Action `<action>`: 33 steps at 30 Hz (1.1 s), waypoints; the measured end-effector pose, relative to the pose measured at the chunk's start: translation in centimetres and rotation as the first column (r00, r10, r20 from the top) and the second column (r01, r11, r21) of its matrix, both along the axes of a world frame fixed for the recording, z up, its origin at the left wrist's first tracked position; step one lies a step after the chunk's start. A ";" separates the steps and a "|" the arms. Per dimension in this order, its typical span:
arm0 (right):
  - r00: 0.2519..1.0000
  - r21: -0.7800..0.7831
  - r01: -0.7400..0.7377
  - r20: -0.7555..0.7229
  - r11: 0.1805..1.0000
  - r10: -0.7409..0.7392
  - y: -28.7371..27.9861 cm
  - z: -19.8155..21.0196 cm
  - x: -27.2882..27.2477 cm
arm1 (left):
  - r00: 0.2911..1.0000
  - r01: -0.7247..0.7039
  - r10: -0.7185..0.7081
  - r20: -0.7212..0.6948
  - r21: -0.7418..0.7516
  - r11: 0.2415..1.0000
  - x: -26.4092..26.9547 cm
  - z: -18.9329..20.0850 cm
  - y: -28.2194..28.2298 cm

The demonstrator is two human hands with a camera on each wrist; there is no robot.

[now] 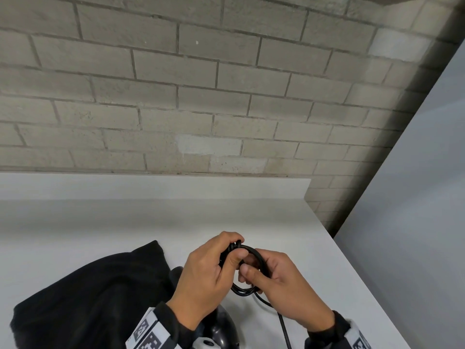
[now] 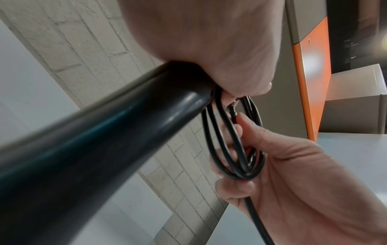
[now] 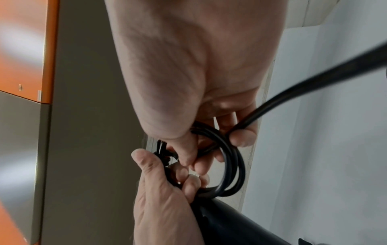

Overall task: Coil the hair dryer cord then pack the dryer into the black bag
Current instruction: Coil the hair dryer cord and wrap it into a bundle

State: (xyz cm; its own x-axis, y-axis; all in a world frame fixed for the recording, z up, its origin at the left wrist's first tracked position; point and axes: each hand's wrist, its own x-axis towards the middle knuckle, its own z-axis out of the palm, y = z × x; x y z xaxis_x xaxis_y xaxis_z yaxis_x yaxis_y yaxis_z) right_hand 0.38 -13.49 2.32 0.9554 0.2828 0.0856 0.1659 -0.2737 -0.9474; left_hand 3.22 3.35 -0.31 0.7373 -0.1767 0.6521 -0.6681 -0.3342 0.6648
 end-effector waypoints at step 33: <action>0.998 0.082 -0.001 -0.054 0.997 0.006 -0.8 -0.5 -0.5 | 0.993 0.004 -0.019 -0.118 -0.130 0.991 0.2 -0.5 -0.6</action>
State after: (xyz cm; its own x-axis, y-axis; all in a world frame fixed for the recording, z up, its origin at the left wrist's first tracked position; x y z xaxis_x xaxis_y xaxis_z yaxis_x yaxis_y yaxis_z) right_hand -0.13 -14.25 1.81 0.9582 0.2804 0.0563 0.1141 -0.1942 -0.9743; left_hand 3.42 2.79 -0.80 0.8094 -0.1052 0.5777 -0.5848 -0.2328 0.7770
